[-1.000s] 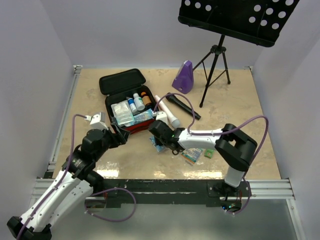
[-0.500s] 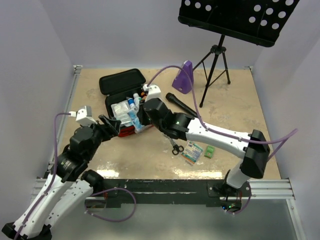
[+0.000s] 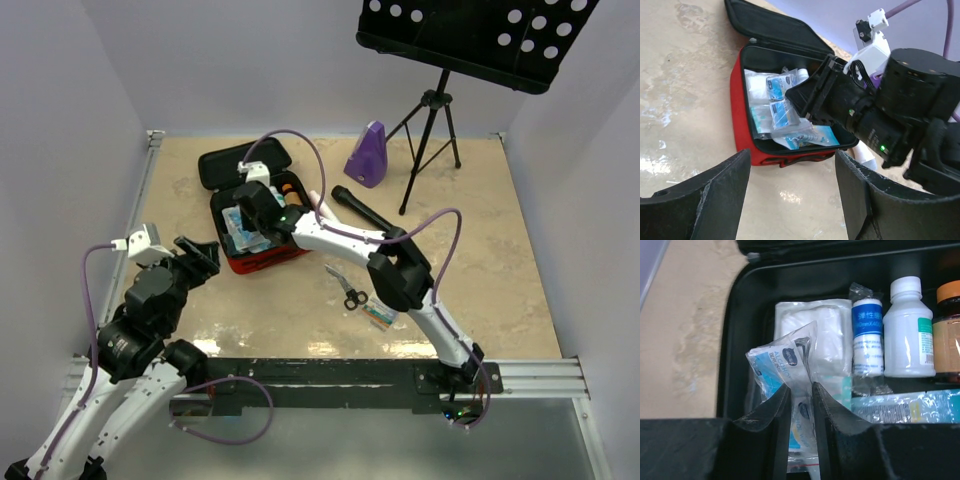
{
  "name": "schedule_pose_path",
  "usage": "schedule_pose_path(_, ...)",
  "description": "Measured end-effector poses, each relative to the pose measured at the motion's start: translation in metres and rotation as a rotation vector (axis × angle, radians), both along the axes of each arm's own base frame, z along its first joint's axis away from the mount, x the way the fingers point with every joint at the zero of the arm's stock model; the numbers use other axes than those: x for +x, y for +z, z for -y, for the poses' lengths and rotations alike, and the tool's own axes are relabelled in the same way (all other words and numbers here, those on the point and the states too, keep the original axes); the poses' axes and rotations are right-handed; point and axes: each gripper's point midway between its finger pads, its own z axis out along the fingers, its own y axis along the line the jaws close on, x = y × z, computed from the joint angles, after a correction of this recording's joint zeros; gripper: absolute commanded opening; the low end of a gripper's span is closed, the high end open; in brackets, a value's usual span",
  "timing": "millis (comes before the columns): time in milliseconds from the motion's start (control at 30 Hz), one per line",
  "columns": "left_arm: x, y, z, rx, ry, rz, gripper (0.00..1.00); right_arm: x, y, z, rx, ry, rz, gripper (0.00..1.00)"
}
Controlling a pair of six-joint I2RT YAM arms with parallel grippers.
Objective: Organize the medicine kit
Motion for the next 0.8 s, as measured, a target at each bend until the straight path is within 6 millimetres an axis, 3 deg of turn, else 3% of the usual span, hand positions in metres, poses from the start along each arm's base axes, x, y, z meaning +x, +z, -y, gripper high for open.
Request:
schedule_pose_path(200, -0.002, -0.006, -0.004, 0.018, 0.018, -0.023, 0.73, 0.027, -0.028, -0.001, -0.015, -0.029, -0.018, 0.27)
schedule_pose_path(600, -0.003, -0.01, -0.007, 0.031, 0.026, -0.04, 0.74, 0.049, -0.034, -0.019, 0.064, -0.03, -0.023, 0.3)
schedule_pose_path(700, -0.004, -0.011, -0.008, 0.032, 0.029, -0.041, 0.74, 0.048, -0.046, -0.025, 0.08, -0.021, -0.047, 0.35)
schedule_pose_path(800, -0.004, -0.01, -0.009, 0.033, 0.033, -0.04, 0.74, 0.045, -0.057, -0.029, 0.095, -0.018, -0.077, 0.47)
